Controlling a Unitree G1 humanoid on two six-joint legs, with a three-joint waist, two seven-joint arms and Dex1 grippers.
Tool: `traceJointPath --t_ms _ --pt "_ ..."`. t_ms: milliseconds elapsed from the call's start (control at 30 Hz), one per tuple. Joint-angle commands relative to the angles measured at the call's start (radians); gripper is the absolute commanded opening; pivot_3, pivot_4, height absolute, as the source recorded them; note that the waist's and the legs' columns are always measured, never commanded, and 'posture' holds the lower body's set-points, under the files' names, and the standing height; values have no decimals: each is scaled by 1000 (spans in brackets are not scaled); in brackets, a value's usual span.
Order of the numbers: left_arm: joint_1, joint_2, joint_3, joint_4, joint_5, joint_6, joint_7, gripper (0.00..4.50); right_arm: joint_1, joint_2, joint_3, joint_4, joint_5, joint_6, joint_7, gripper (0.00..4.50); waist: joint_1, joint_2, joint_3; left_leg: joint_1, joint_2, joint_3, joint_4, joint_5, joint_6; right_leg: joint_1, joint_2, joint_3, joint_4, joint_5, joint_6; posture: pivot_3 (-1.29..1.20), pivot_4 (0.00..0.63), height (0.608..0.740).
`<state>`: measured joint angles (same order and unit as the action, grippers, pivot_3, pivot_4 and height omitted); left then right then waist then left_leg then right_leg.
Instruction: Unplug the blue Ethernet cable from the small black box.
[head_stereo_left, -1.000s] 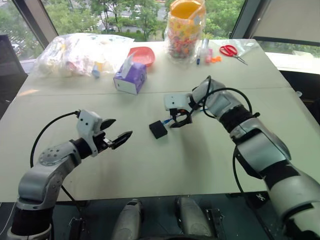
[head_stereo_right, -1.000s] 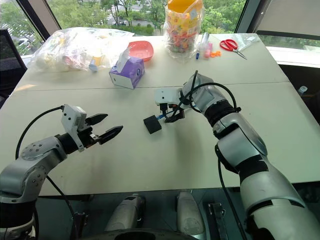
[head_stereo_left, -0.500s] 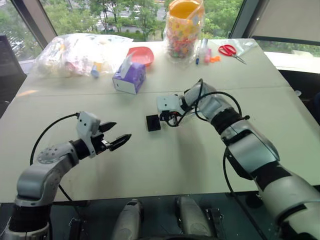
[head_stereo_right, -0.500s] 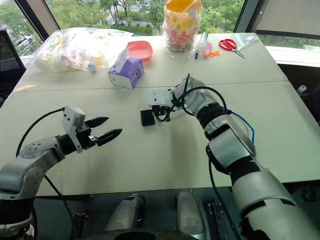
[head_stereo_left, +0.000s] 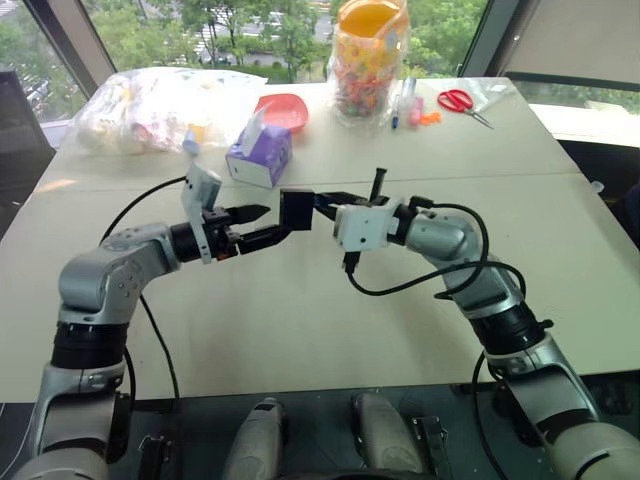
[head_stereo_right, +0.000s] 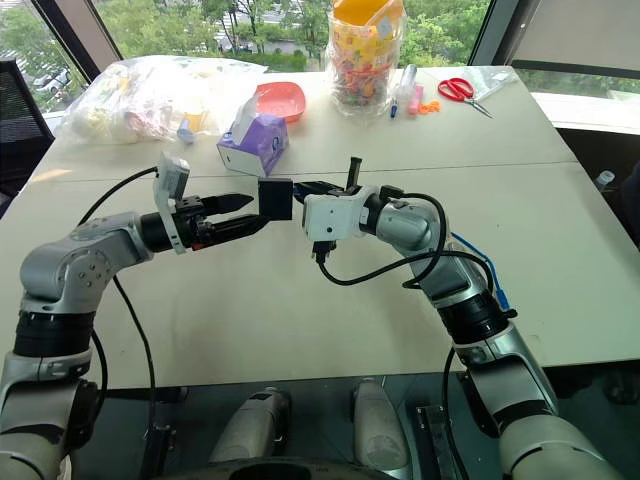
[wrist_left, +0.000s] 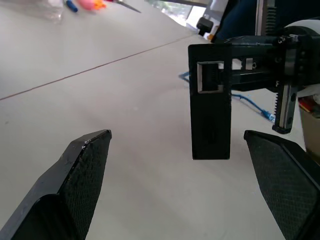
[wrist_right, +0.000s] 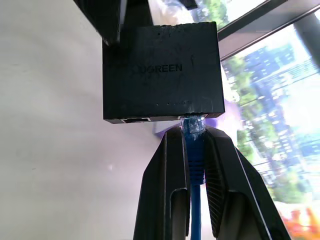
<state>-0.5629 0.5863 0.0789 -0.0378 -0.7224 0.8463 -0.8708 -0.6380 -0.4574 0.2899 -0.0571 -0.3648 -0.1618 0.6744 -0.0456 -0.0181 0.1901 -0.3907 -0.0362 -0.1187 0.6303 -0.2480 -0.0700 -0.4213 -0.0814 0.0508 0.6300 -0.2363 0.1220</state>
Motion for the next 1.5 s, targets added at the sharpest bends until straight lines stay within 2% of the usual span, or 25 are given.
traceJointPath --t_ms 33,167,200,233,367,467,633,733,867,933,1000,1133,1233,1500 --pt "-40 -8 -11 2 -17 8 -36 4500 8 -9 6 -64 -25 -27 -21 53 1 0 0 0 0 0 0 0 0 0 0 0 0 0 0 0 150 740" --pt "-56 -19 -8 14 -22 11 -51 4500 13 -13 13 -74 -37 -31 -19 53 1 0 0 0 0 0 0 0 0 0 0 0 0 0 0 0 150 740" --pt "-60 -23 -6 17 -23 11 -53 3934 13 -16 14 -77 -39 -35 -16 0 1 0 0 0 0 0 0 0 0 0 0 0 0 0 0 0 150 740" --pt "-62 -26 -5 19 -22 9 -56 3708 12 -19 16 -79 -42 -39 -13 0 1 0 0 0 0 0 0 0 0 0 0 0 0 0 0 0 150 740" --pt "-61 -40 -15 27 -5 -6 -56 1743 8 -26 20 -74 -43 -46 -8 0 2 0 0 0 0 0 0 0 0 0 0 0 0 0 0 0 150 740" --pt "-55 -49 -24 25 8 -16 -55 499 4 -31 16 -72 -38 -47 -2 0 2 0 0 0 0 0 0 0 0 0 0 0 0 0 0 0 150 740" --pt "-55 -47 -33 24 22 -13 -60 478 -6 -26 -1 -83 27 14 51 0 1 0 0 0 0 0 0 0 0 0 0 0 0 0 0 0 150 740" --pt "-53 -32 -46 15 31 -18 -81 478 -15 -15 -38 -131 200 246 194 1322 1 0 0 0 0 0 0 0 0 0 0 0 0 0 0 0 150 740" --pt "-48 24 -59 -3 37 -17 -144 478 -79 -56 -97 -184 439 651 378 3397 1 0 0 0 0 0 0 0 0 0 0 0 0 0 0 0 150 740" --pt "-47 54 -65 -15 32 -14 -184 478 -130 -64 -154 -188 609 895 440 3397 1 0 0 0 0 -1 0 0 0 1 0 0 0 0 0 0 150 740" --pt "-48 78 -69 -27 21 -10 -223 478 -176 -80 -179 -164 710 1063 472 3397 2 0 0 0 0 -1 0 0 0 1 0 0 0 0 0 0 150 740" --pt "-56 112 -71 -37 12 6 -277 478 -245 -75 -206 -71 853 1281 495 3397 2 0 0 0 0 -1 0 0 1 1 0 0 0 0 0 0 150 740" --pt "-65 110 -70 -39 11 10 -285 478 -277 -54 -190 -4 886 1327 480 3397 2 0 0 0 0 -1 0 0 1 1 0 0 0 0 0 0 150 740" --pt "-64 103 -62 -59 6 27 -285 478 -336 -19 -132 101 875 1280 451 3397 1 0 0 -1 0 0 0 0 1 -1 0 0 0 0 0 0 150 740"
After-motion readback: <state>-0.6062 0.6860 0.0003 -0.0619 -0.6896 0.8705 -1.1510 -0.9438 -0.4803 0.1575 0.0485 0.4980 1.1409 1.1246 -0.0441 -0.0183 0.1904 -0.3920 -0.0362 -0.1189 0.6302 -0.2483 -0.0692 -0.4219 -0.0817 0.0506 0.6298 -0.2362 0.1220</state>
